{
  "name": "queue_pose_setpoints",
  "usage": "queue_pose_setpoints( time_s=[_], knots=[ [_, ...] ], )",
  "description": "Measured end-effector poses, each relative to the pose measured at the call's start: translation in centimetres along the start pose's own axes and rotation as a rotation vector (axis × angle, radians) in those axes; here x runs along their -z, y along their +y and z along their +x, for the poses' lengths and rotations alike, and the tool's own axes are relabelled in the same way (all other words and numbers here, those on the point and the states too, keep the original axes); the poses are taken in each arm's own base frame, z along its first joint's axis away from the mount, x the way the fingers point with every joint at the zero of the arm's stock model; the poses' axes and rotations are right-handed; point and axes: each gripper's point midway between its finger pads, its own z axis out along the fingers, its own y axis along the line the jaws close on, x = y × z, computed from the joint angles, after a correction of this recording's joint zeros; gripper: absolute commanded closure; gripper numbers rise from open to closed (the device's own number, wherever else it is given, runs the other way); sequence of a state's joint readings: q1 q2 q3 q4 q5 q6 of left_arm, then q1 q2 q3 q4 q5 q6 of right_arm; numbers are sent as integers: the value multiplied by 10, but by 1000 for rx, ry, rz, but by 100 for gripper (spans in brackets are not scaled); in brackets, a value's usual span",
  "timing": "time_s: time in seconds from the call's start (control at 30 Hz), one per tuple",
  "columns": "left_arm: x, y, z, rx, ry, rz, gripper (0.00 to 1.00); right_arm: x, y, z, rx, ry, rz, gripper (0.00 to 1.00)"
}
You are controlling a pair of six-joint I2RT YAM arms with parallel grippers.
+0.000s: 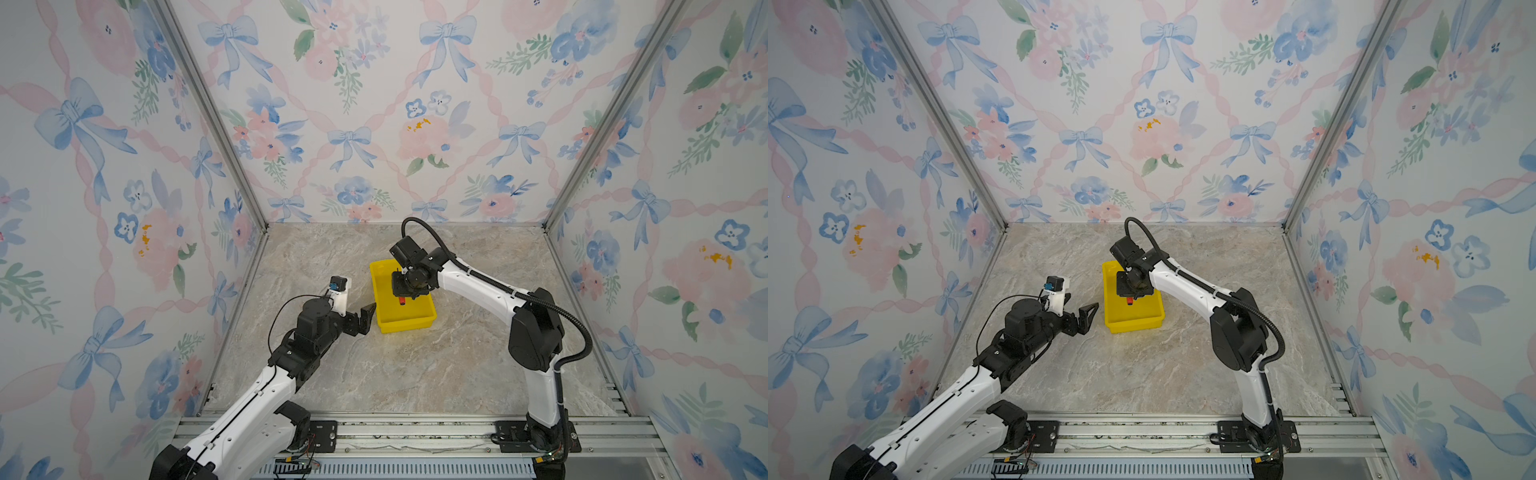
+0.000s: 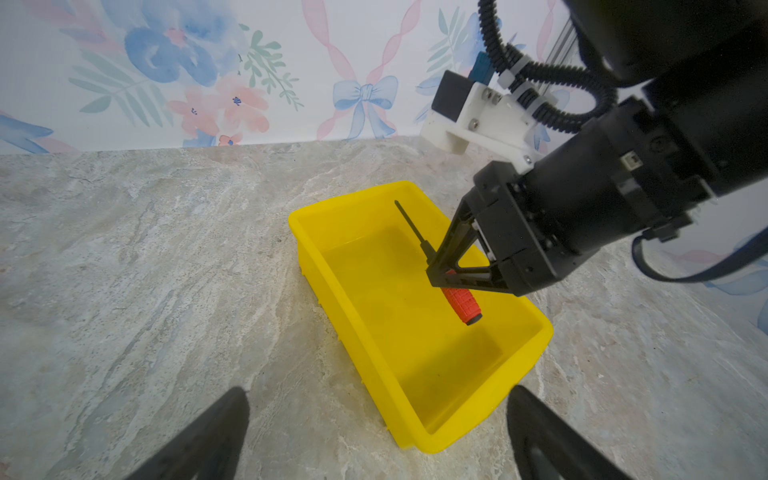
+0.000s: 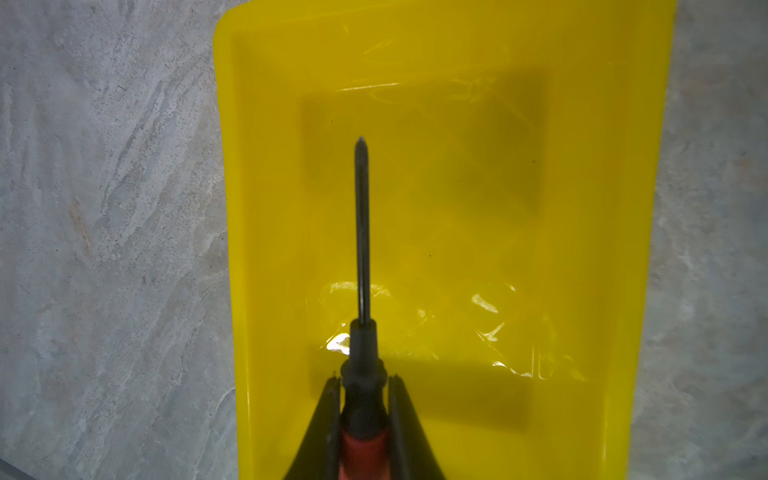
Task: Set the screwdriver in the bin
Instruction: 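Carry the screwdriver over the yellow bin and lower it inside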
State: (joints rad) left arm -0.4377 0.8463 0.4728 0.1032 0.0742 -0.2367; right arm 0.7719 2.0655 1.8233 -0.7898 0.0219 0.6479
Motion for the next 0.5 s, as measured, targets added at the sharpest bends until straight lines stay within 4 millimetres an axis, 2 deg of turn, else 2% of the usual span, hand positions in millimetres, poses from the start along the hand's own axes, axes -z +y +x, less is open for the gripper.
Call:
queue_pose_setpoints(
  time_s=[0.3, 0.5],
  knots=[
    [1, 0, -1, 0, -5, 1, 3, -37, 0, 18, 2, 76, 12, 99],
    [1, 1, -2, -1, -7, -6, 3, -48, -1, 21, 1, 92, 19, 99]
  ],
)
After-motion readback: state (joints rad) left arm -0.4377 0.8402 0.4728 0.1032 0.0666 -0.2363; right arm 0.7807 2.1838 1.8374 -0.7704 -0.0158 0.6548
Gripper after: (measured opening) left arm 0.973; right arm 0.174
